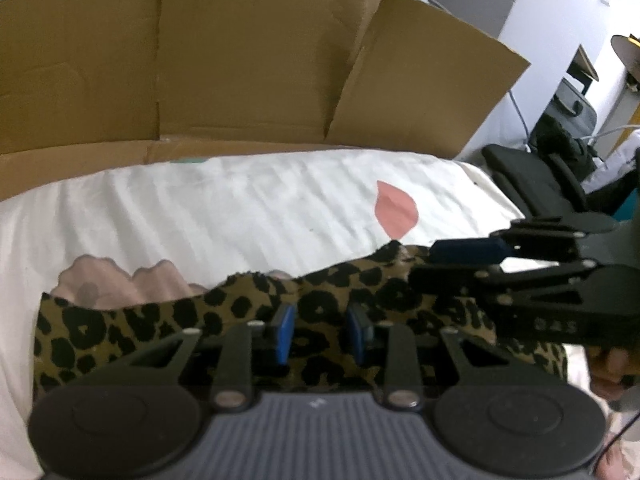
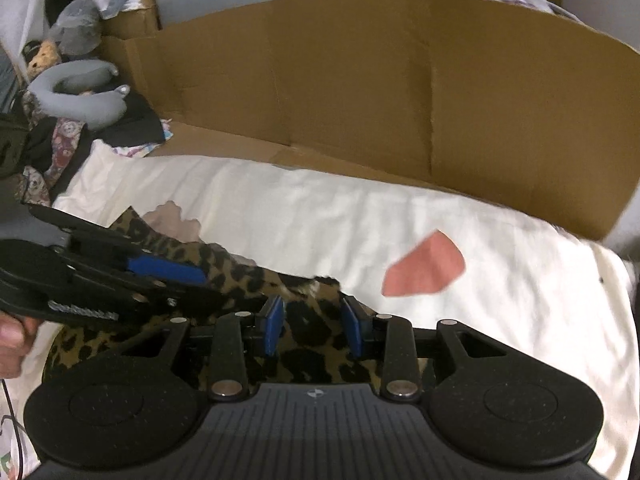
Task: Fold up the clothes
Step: 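Bring the left tool over the garment toward the right tool, smoothing it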
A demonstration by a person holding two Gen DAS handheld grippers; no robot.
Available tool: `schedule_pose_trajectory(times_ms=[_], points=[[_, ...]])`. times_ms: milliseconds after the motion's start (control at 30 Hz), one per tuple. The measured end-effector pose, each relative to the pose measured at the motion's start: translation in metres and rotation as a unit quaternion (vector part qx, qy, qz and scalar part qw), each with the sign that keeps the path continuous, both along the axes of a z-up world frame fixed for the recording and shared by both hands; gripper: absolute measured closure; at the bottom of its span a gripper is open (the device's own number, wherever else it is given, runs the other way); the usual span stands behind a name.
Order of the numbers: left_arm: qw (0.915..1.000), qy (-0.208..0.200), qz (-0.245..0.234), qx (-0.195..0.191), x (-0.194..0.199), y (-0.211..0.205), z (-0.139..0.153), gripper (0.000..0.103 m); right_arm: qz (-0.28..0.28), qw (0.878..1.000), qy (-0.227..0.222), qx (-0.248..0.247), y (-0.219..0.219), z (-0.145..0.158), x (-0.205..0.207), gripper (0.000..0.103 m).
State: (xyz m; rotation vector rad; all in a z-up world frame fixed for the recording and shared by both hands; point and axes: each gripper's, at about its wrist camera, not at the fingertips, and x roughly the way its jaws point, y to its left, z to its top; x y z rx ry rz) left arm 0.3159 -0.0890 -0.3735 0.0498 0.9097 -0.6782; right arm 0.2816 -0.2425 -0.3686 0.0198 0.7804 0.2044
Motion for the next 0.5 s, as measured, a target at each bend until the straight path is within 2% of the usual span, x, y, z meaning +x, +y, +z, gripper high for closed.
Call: schedule_pose_trajectory(times_ms=[100, 233, 300, 333, 367, 500], points=[[1.0, -0.003, 0.007, 0.004, 0.004, -0.002, -0.003, 0.072, 0.027, 1.0, -0.006, -0.002, 0.011, 0.003, -0.003, 0.064], [0.9999, -0.003, 0.013, 0.01, 0.01, -0.004, 0.0, 0.075, 0.047, 0.999, 0.012, -0.023, 0.024, -0.006, 0.003, 0.064], [0.9997, -0.005, 0.017, 0.015, 0.012, -0.004, 0.005, 0.08, 0.05, 0.998, 0.018, -0.032, 0.028, -0.01, 0.008, 0.066], [0.9996, -0.006, 0.02, 0.017, 0.013, -0.004, 0.008, 0.088, 0.047, 0.998, 0.018, -0.031, 0.028, -0.011, 0.01, 0.066], [0.9996, -0.006, 0.022, 0.019, 0.014, -0.004, 0.011, 0.089, 0.044, 0.998, 0.021, -0.029, 0.028, -0.012, 0.013, 0.066], [0.9998, -0.008, 0.016, 0.001, 0.005, 0.004, 0.023, 0.088, 0.041, 0.998, 0.033, -0.016, 0.023, -0.016, 0.021, 0.066]])
